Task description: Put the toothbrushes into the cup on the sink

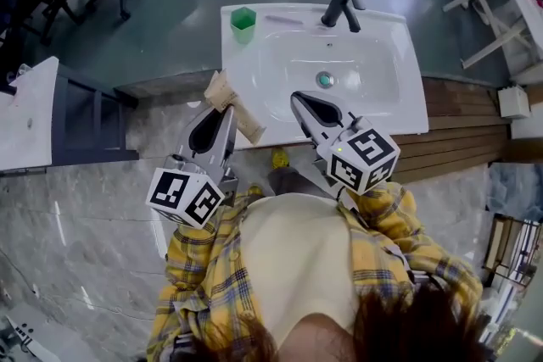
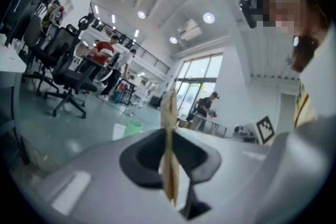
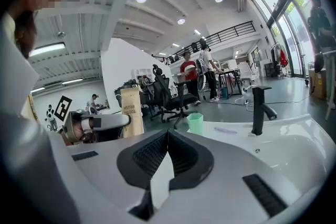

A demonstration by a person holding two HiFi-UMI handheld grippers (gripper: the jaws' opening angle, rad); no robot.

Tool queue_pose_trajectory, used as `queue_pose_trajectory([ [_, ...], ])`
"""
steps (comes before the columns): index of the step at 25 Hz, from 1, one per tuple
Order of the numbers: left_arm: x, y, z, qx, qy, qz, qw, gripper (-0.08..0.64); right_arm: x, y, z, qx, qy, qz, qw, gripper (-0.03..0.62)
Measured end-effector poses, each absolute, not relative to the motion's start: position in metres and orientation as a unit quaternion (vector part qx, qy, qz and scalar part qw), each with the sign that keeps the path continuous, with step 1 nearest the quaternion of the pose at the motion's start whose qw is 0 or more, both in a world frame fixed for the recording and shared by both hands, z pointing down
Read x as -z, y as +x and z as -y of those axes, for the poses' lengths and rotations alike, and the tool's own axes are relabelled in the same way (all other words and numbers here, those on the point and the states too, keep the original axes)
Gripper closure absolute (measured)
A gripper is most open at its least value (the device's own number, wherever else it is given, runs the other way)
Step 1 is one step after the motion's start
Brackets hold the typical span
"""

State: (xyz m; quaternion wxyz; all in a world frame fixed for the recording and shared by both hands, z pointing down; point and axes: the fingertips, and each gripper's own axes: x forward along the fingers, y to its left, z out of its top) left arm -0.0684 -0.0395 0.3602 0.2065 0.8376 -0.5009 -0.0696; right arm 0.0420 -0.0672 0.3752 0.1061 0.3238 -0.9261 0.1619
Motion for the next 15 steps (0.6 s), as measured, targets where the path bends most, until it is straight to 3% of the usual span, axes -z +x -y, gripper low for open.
queue_pose_trajectory([
  [15,-0.355,-0.062,0.098,0.102,0.803,0.547,0.215,0.526,-0.379,0.043,0.130,-0.167,0.250,0.948,0.101,0.578],
])
